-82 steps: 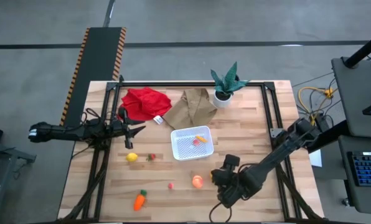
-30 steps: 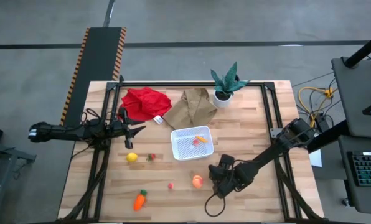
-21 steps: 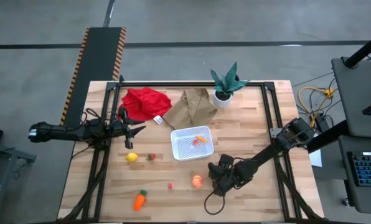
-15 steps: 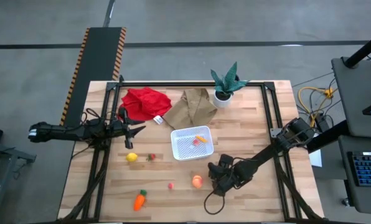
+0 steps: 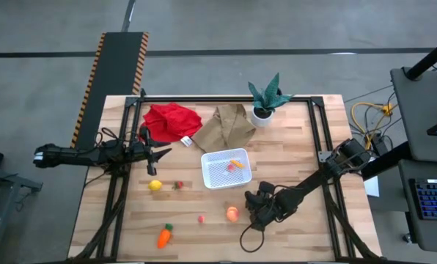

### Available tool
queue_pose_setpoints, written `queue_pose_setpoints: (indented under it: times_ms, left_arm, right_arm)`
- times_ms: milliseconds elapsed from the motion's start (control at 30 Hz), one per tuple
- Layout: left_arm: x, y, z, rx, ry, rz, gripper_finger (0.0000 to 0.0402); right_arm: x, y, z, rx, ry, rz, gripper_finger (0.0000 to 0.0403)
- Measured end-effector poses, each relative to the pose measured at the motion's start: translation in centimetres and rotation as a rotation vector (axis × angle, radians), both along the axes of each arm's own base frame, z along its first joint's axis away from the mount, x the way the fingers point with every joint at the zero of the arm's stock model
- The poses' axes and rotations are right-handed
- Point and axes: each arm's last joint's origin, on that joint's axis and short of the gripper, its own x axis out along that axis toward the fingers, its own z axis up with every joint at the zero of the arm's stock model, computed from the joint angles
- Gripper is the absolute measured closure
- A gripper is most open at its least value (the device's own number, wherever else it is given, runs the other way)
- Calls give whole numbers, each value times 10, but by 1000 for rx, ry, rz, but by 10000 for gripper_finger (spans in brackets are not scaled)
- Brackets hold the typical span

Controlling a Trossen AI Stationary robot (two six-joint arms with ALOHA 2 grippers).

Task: Pick and placing Produce into tupperware
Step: Put the pineapple into the white bin

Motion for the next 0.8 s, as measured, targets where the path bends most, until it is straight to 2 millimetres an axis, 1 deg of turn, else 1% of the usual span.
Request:
queue_pose_setpoints:
  times_ms: [300,500,633,800]
  left_arm:
    - [0,0,0,0,0,0,322]
    - [0,0,0,0,0,0,322]
    - [0,0,0,0,0,0,322]
    - [0,0,0,0,0,0,322]
  right_arm:
    - [0,1,2,10,5,3,201]
    - [4,3,8,24,-1,14,202]
    - [8,6,17,26,-5,14,202]
    - [22,9,35,16,-69,57,202]
